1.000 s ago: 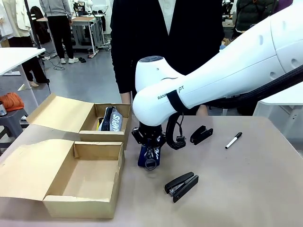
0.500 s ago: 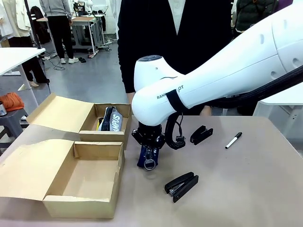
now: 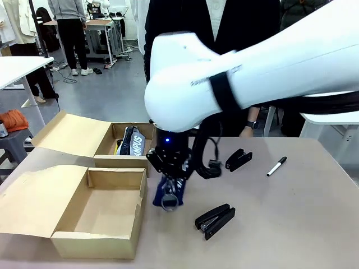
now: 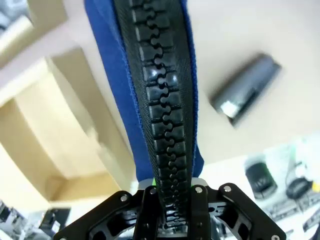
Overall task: Place items inside the box.
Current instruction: Pick up a Pencil pouch or Stapler and place it inside the Mailer Box closest to the robot.
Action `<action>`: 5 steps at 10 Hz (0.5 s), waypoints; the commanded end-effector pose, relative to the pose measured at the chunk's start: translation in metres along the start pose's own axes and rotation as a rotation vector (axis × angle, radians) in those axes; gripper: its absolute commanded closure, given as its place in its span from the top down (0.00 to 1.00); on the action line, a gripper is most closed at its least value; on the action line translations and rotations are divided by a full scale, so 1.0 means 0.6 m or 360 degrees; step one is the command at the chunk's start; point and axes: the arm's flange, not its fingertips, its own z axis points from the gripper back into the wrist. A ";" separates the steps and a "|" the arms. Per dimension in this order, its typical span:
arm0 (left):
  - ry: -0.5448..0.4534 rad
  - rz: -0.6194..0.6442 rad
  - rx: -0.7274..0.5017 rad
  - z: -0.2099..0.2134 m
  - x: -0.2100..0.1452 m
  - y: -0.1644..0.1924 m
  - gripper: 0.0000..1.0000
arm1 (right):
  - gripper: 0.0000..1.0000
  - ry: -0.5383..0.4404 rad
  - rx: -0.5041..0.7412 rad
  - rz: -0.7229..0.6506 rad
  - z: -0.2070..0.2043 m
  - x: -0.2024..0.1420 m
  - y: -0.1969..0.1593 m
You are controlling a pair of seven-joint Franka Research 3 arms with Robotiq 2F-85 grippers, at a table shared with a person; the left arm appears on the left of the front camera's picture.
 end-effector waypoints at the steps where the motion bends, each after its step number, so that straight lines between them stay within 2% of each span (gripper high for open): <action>1: 0.0004 -0.0026 -0.0023 0.003 -0.002 -0.001 1.00 | 0.00 0.0077 0.0023 -0.0044 0.040 -0.083 -0.104; 2: 0.0004 -0.0026 -0.0023 0.003 -0.002 -0.001 1.00 | 0.00 0.0038 0.0172 0.0102 0.043 -0.139 -0.127; 3: 0.0004 -0.0026 -0.0023 0.003 -0.002 -0.001 1.00 | 0.00 -0.0024 0.0251 0.0278 0.026 -0.184 -0.125; 4: 0.0004 -0.0026 -0.0023 0.003 -0.002 -0.001 1.00 | 0.00 0.0043 0.0023 0.0006 0.045 -0.107 -0.084; 5: 0.0004 -0.0026 -0.0023 0.003 -0.002 -0.001 1.00 | 0.00 0.0043 0.0023 0.0006 0.045 -0.107 -0.084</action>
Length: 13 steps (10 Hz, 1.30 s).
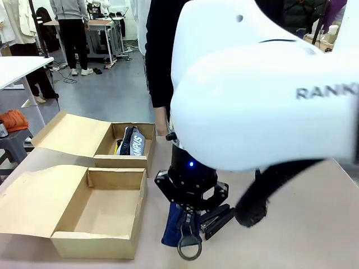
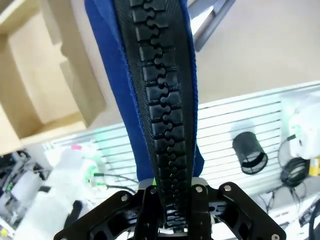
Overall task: Place items inside the box.
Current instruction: Pick up a Pencil pouch or Stapler and place it inside the Mailer Box closest to the robot.
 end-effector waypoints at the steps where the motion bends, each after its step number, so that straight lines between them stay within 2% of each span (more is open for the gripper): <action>1: 0.0004 -0.0026 -0.0023 0.003 -0.002 -0.001 1.00 | 0.00 0.0044 -0.0051 -0.0064 -0.002 0.048 0.027; 2: 0.0004 -0.0026 -0.0023 0.003 -0.002 -0.001 1.00 | 0.07 0.0000 0.0000 0.0000 0.000 0.000 0.000; 3: 0.0004 -0.0026 -0.0023 0.003 -0.002 -0.001 1.00 | 0.07 0.0036 0.0029 -0.0032 -0.023 0.028 0.027; 4: 0.0004 -0.0026 -0.0023 0.003 -0.002 -0.001 1.00 | 0.07 0.0039 0.0127 0.0027 -0.031 0.029 0.058; 5: 0.0004 -0.0026 -0.0023 0.003 -0.002 -0.001 1.00 | 0.07 0.0009 0.0130 0.0029 -0.040 0.017 0.095; 9: 0.0004 -0.0026 -0.0023 0.003 -0.002 -0.001 1.00 | 0.07 -0.0081 0.0348 0.0164 -0.058 -0.077 0.249; 10: 0.0004 -0.0026 -0.0023 0.003 -0.002 -0.001 1.00 | 0.07 -0.0099 0.0385 0.0227 -0.071 -0.078 0.281; 11: 0.0004 -0.0026 -0.0023 0.003 -0.002 -0.001 1.00 | 0.07 -0.0117 0.0504 0.0283 -0.090 -0.070 0.316; 12: 0.0004 -0.0026 -0.0023 0.003 -0.002 -0.001 1.00 | 0.07 -0.0039 0.0357 0.0234 -0.055 -0.089 0.228; 13: 0.0004 -0.0026 -0.0023 0.003 -0.002 -0.001 1.00 | 0.07 -0.0039 0.0357 0.0234 -0.055 -0.089 0.228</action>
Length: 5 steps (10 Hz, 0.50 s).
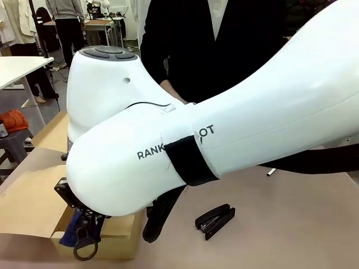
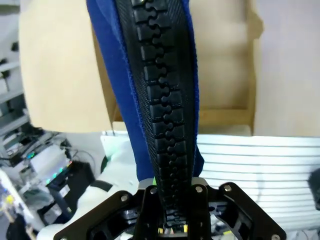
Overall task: Place items inside the box.
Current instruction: Pick up a Pencil pouch or Stapler and place it inside the Mailer Box closest to the robot.
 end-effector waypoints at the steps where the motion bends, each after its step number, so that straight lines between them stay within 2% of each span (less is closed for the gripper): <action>1: 0.0004 -0.0026 -0.0023 0.003 -0.002 -0.001 1.00 | 0.07 -0.0003 0.0022 0.0019 -0.007 0.002 0.006; 2: 0.0004 -0.0026 -0.0023 0.003 -0.002 -0.001 1.00 | 0.07 -0.0113 -0.0068 -0.0133 -0.011 0.012 -0.002; 5: 0.0004 -0.0026 -0.0023 0.003 -0.002 -0.001 1.00 | 0.07 -0.0162 -0.0088 -0.0216 -0.034 0.041 0.003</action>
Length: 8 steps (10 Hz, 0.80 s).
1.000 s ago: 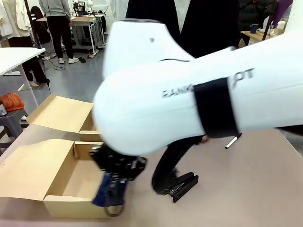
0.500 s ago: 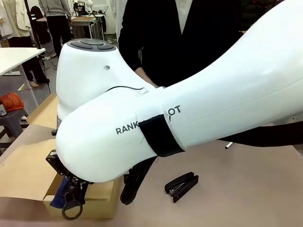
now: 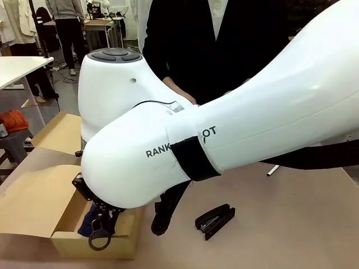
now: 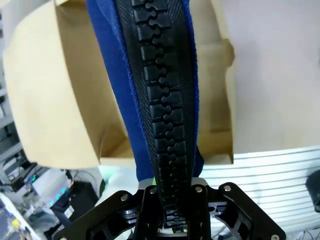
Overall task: Place items inside the box.
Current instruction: Pick up a Pencil pouch or Stapler and place it inside the Mailer Box closest to the robot.
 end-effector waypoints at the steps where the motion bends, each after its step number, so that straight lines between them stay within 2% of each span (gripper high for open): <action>1: 0.0004 -0.0026 -0.0023 0.003 -0.002 -0.001 1.00 | 0.07 -0.0045 -0.0030 -0.0084 -0.014 -0.008 0.019; 8: 0.0004 -0.0026 -0.0023 0.003 -0.002 -0.001 1.00 | 0.07 0.0138 -0.0207 -0.0127 -0.089 0.029 0.005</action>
